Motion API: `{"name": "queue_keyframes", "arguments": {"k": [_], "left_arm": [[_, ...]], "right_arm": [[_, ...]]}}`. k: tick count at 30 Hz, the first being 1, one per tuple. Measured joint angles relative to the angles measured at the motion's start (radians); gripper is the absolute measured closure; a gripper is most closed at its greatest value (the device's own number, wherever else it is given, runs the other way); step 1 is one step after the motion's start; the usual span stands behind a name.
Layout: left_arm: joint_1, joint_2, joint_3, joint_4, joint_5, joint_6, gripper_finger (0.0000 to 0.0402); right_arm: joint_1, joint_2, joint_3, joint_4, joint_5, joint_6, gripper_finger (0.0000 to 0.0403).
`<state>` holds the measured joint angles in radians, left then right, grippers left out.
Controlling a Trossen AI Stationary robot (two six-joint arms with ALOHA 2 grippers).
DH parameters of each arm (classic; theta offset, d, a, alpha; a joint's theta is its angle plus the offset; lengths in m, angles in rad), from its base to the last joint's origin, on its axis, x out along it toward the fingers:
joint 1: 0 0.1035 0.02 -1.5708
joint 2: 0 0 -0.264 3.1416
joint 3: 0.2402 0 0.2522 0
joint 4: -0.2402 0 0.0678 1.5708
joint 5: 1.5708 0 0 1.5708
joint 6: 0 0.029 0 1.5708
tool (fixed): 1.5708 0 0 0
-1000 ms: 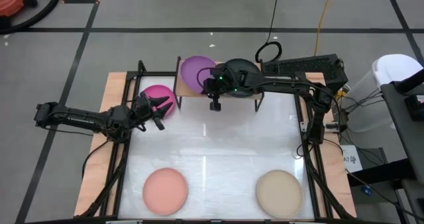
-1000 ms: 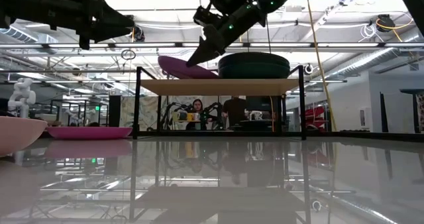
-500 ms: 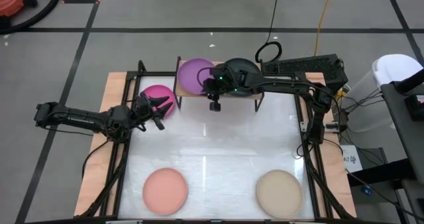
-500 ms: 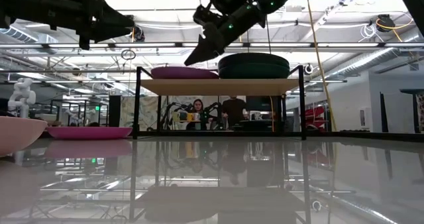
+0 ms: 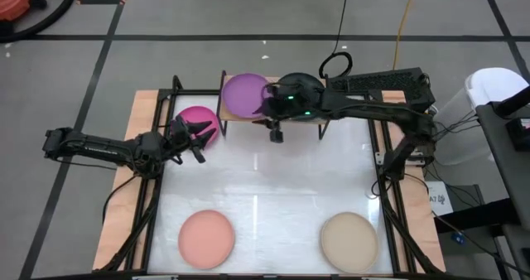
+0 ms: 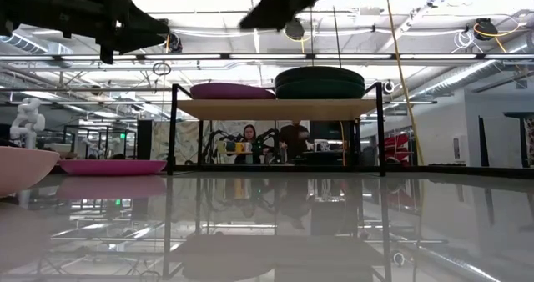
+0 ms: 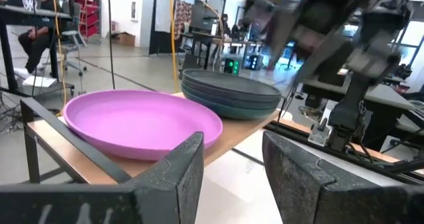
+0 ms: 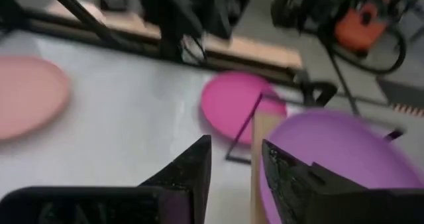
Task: Place and stack plates onto a shelf
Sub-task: Stack the pink plate on the purple plate
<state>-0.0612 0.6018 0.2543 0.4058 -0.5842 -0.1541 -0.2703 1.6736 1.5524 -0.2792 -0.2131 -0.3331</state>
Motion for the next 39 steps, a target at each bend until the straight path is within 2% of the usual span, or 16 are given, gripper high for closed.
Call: {"name": "queue_keyframes", "arguments": {"k": [5,9,12,15,20,23,27,33,39], "left_arm": [[0.0,0.0,0.0,-0.059,0.0,-0.042,0.0243],[0.0,0.0,0.017,-0.173,-0.003,-0.109,0.0243],[0.0,0.017,0.077,-0.353,-0.041,-0.191,0.0249],[0.0,0.065,0.138,-0.498,-0.065,-0.276,0.0267],[0.0,0.198,0.202,-0.575,-0.052,-0.372,0.0292],[0.011,0.277,0.233,-0.619,-0.046,-0.37,0.0295],[0.053,0.359,0.302,-0.796,0.023,-0.399,0.0295],[0.135,0.456,0.407,-1.098,0.148,-0.432,0.0295],[0.229,0.54,0.426,-1.203,0.305,-0.373,0.0279]], "right_arm": [[0.045,-0.203,-0.01,-0.127,0.004,0.005,0.0288],[0.104,-0.378,-0.135,-0.126,0.001,0.067,0.0288],[0.178,-0.507,-0.308,-0.01,0.003,0.106,0.0288],[0.239,-0.636,-0.506,0.196,0.0,0.142,0.0288],[0.301,-0.784,-0.805,0.543,0.004,0.222,0.0288],[0.319,-0.846,-0.924,0.674,0.005,0.224,0.0288],[0.318,-0.901,-1.006,0.712,0.041,0.232,0.0289],[0.318,-0.932,-1.029,0.683,0.082,0.243,0.0289],[0.318,-0.931,-1.03,0.677,0.082,0.241,0.0289]]}}
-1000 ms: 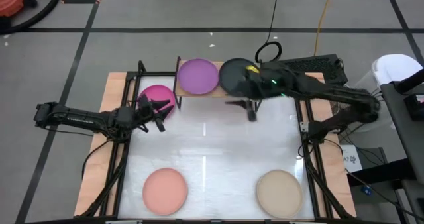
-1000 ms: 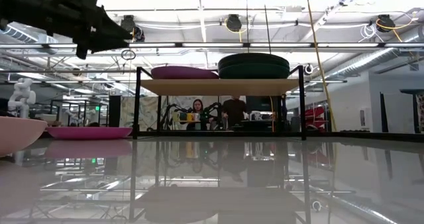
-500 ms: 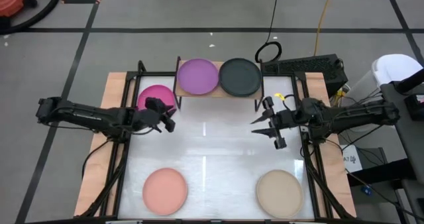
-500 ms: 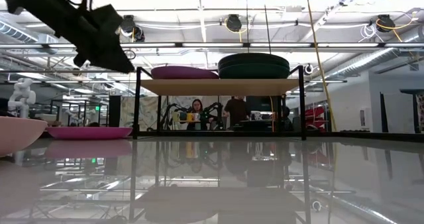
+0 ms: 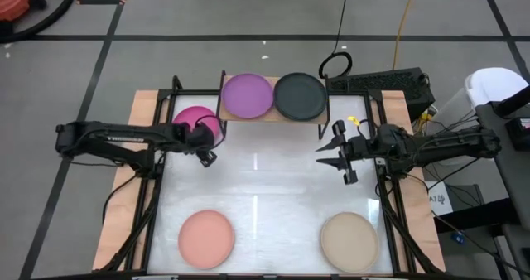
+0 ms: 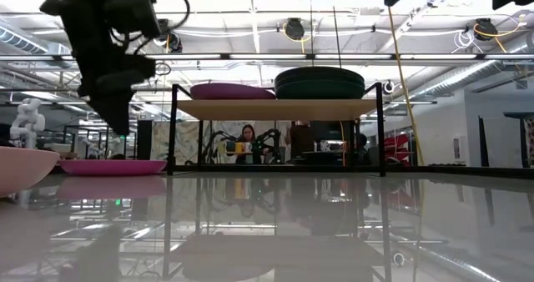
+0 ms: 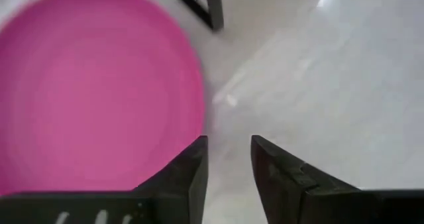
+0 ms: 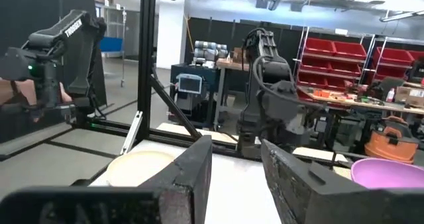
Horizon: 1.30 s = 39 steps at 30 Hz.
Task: Place and stack plates onto a shelf
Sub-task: Stack the pink plate on the purple plate
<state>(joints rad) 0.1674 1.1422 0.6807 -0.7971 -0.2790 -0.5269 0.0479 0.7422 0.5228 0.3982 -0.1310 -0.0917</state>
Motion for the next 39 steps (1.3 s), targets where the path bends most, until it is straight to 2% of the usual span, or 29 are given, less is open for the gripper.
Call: {"name": "queue_keyframes", "arguments": {"k": [10,19,22,27,29,34,39], "left_arm": [[0.066,0.144,0.0,-0.005,0.01,0.029,0.0188],[0.112,0.277,-0.021,-0.003,-0.033,0.002,0.0184],[0.116,0.3,-0.024,-0.001,-0.031,0.004,0.0212],[0.116,0.303,-0.026,0.009,-0.038,-0.017,0.0348],[0.115,0.291,-0.024,0.016,-0.061,-0.027,0.0381],[0.115,0.258,0.02,-0.041,-0.071,-0.07,0.0386],[0.117,0.214,0.14,-0.204,-0.172,-0.123,0.0389]], "right_arm": [[0.0,0.0,0.0,-0.09,0.0,0.019,0.0289],[0.0,0.001,0.0,-0.128,0.0,0.044,0.0289],[0.0,0.0,0.0,-0.131,-0.001,0.054,0.0289],[0.0,0.001,0.0,-0.141,-0.001,0.054,0.0289],[0.0,0.0,0.0,-0.141,-0.001,0.057,0.0289],[0.001,0.0,0.0,-0.142,-0.001,0.085,0.0289],[0.001,0.001,0.0,-0.142,-0.001,0.089,0.0289]]}}
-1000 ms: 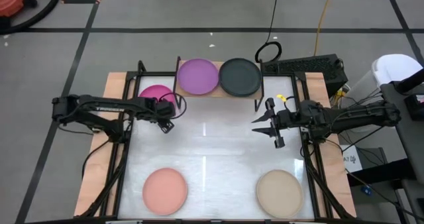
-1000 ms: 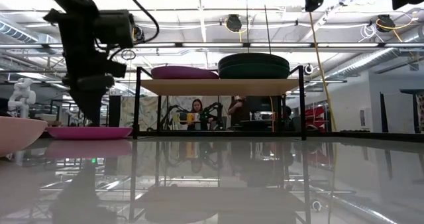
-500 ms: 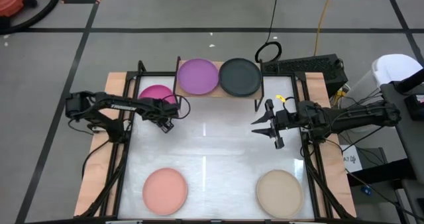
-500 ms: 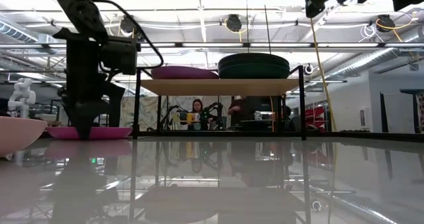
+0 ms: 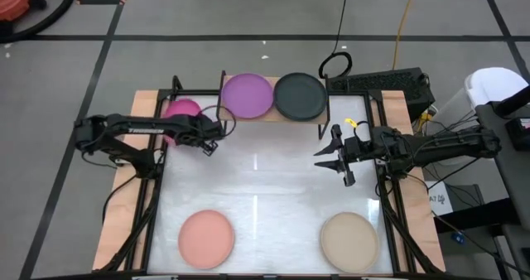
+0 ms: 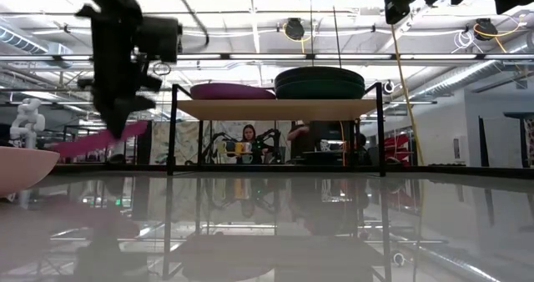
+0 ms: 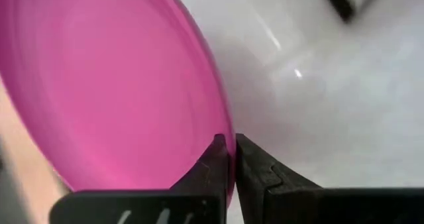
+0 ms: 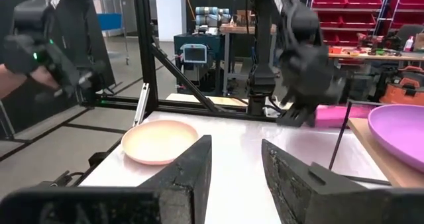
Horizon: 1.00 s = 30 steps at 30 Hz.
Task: Place and stack plates onto a shelf
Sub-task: Stack the pink plate on the purple plate
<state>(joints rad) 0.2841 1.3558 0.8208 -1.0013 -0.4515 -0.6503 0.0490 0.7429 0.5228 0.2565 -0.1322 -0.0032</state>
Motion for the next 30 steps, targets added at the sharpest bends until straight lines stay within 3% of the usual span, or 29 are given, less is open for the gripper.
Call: {"name": "queue_keyframes", "arguments": {"k": [6,10,17,26,30], "left_arm": [[0.039,-0.029,0.239,-0.267,-0.186,-0.025,0.039],[0.074,-0.028,0.423,-0.354,-0.241,0.022,0.039],[0.059,0.002,0.685,-0.288,-0.237,0.167,0.039],[-0.052,0.142,0.832,0.014,-0.132,0.643,0.039],[-0.093,0.237,0.89,0.028,-0.063,0.822,0.039]], "right_arm": [[0.0,0.0,0.0,0.0,0.0,0.018,0.0289],[0.0,0.0,0.0,-0.001,-0.002,0.019,0.0289],[0.0,0.0,0.0,-0.007,-0.001,0.018,0.0289],[0.0,0.0,0.0,-0.008,0.0,0.009,0.0289],[0.0,0.0,0.0,-0.015,0.0,0.01,0.0289]]}}
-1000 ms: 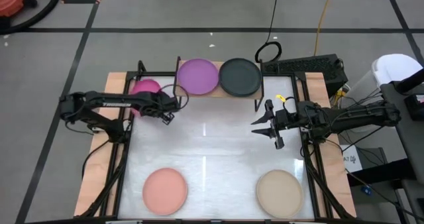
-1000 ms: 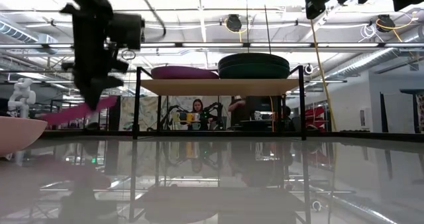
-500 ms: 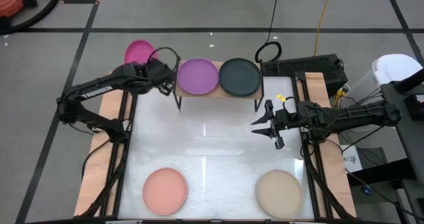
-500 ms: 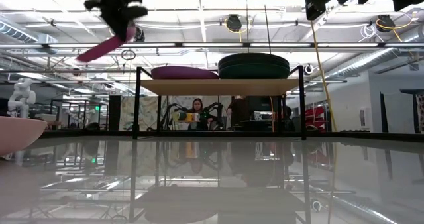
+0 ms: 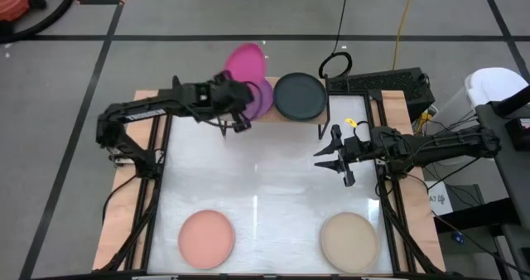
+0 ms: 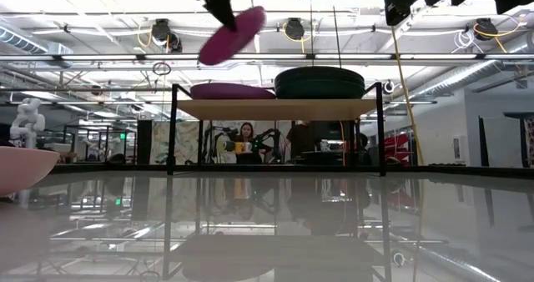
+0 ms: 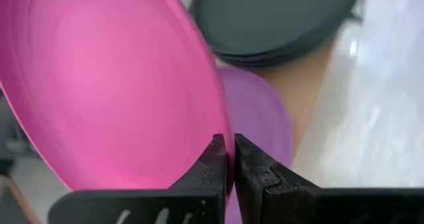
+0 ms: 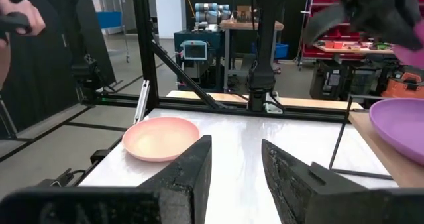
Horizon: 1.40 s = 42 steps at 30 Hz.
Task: Place and stack plates onto a shelf
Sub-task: Stack the pink plate on the purple plate
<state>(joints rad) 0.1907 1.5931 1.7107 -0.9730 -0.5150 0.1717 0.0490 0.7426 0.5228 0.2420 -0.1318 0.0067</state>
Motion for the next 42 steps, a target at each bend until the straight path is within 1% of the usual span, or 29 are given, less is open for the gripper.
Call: {"name": "queue_keyframes", "arguments": {"k": [4,7,10,12,15,18,22,28,39,42], "left_arm": [[-0.01,0.087,0.024,-0.071,-0.001,0.14,0.039],[-0.001,0.14,0.028,-0.179,-0.016,0.224,0.039],[0.015,0.187,0.027,-0.299,-0.031,0.263,0.039],[0.022,0.207,0.027,-0.335,-0.033,0.273,0.039],[0.026,0.219,0.027,-0.338,-0.029,0.296,0.039],[0.025,0.22,0.027,-0.325,0.017,0.328,0.0388],[0.025,0.22,0.027,-0.308,0.062,0.344,0.037],[0.025,0.219,0.027,-0.303,0.07,0.343,0.0359],[0.024,0.219,0.029,-0.297,0.071,0.307,0.0356],[0.02,0.219,0.058,-0.311,0.073,0.283,0.0355]], "right_arm": [[0.0,0.0,-0.001,-0.009,0.0,0.0,0.0289],[0.0,0.0,-0.014,0.0,0.0,0.0,0.0289],[0.0,0.0,-0.023,0.01,0.0,0.0,0.0289],[0.0,0.0,-0.023,0.017,0.001,-0.003,0.0289],[0.0,0.0,-0.024,0.023,0.001,-0.016,0.0289],[0.0,0.0,-0.024,0.023,0.001,-0.018,0.0289],[0.0,0.0,-0.024,0.023,0.001,-0.018,0.0289],[0.0,0.0,-0.024,0.022,0.001,-0.018,0.0289],[0.0,0.0,-0.024,0.022,0.001,-0.018,0.0289],[0.0,0.0,-0.024,0.021,0.001,-0.018,0.0289]]}}
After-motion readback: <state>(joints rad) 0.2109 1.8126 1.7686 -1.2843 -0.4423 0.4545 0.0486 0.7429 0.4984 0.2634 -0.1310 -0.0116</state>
